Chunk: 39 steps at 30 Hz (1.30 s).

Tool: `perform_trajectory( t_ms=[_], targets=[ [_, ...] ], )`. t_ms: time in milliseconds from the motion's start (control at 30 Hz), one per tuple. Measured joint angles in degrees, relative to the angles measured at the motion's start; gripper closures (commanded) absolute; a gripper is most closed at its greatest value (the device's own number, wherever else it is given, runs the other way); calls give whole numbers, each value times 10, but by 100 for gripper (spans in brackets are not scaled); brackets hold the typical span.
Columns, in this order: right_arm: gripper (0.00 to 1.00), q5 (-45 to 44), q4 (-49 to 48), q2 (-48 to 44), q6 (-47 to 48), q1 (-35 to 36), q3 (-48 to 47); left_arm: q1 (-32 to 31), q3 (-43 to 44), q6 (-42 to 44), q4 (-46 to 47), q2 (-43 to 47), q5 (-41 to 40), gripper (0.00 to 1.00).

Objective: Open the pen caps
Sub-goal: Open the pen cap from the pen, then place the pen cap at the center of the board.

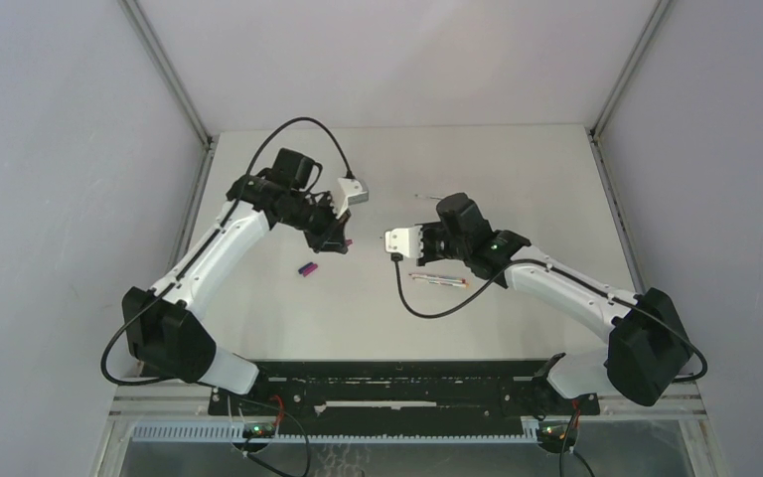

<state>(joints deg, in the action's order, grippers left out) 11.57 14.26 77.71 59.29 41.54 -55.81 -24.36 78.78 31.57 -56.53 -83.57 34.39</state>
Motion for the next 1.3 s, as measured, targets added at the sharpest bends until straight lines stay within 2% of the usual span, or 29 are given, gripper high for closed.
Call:
perform_trajectory(
  t_ms=[100,433,733,1067,1300],
  targets=[
    [100,-26,23,0,0,-12,4,20,0,0,-17,-2,-11,100],
    [100,-39,36,0,0,-13,4,18,0,-3,-26,-3,-31,100],
    [100,-35,41,0,0,-19,4,24,0,-23,-3,-4,-97,100],
    [100,-21,51,0,0,-26,4,97,-27,-31,32,-36,-151,100],
    [100,-20,54,0,0,-26,4,127,-66,-31,67,-47,-167,100]
  ],
)
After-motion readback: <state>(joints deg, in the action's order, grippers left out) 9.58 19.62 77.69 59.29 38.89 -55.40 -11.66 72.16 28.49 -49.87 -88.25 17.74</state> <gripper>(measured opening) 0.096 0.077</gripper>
